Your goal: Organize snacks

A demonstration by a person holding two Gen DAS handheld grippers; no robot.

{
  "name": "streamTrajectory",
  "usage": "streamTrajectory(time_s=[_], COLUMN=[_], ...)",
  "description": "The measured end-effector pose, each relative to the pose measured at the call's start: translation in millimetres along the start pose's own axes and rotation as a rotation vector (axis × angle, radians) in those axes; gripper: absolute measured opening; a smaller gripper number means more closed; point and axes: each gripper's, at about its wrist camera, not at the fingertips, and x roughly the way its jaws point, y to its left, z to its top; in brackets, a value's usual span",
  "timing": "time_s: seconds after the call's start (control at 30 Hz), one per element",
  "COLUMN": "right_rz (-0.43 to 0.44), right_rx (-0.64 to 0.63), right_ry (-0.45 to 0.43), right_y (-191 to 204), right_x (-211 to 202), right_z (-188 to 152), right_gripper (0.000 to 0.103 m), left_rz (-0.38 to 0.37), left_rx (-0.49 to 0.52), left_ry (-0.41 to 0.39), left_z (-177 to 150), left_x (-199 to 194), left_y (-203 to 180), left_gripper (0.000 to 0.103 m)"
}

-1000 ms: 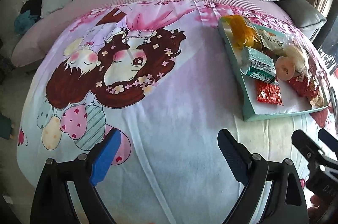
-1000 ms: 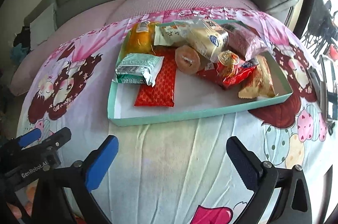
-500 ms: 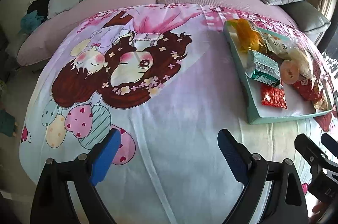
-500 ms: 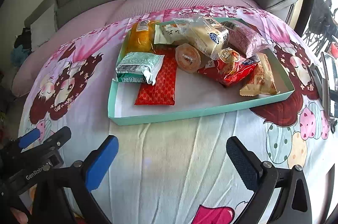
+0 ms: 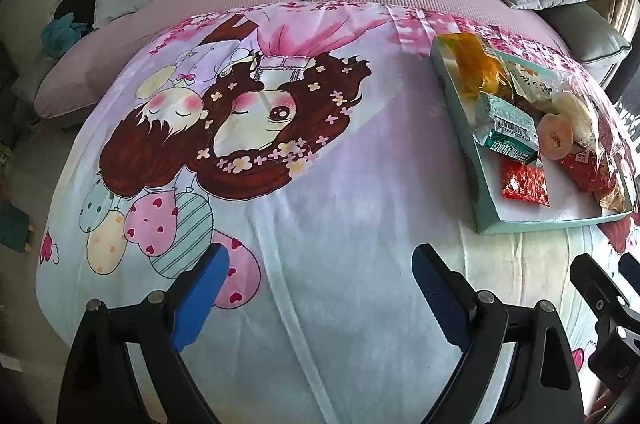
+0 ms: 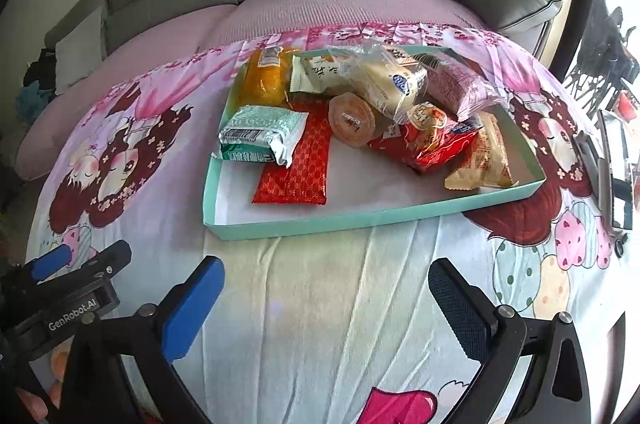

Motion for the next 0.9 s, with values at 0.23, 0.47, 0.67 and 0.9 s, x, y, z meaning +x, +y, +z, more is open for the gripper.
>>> streamTrajectory(time_s=[0.23, 0.47, 0.67, 0.9], right_rz=[-0.012, -0.023, -0.024, -0.025], right_rx=[-0.005, -0.017, -0.013, -0.011], right_ry=[-0.016, -0.019, -0.022, -0.021], right_y=[0.8, 2.6, 1.6, 1.1], right_x=[-2.8, -3.2, -4.2, -4.3], right_z=[-0.2, -0.6, -0.6, -0.6], right_gripper=[0.103, 0.103, 0.103, 0.103], left_rz=[0.006, 0.012, 0.018, 0.023], left_rx=[0.001, -0.001, -0.004, -0.010], left_ry=[-0.001, -0.003, -0.004, -0.002], left_z=[-0.2, -0.5, -0.7, -0.6], left_x=[-0.3, -0.9, -1.3, -0.6], left_y=[0.1, 0.6, 0.6, 3.1], left_gripper=[0.093, 0.093, 0.093, 0.093])
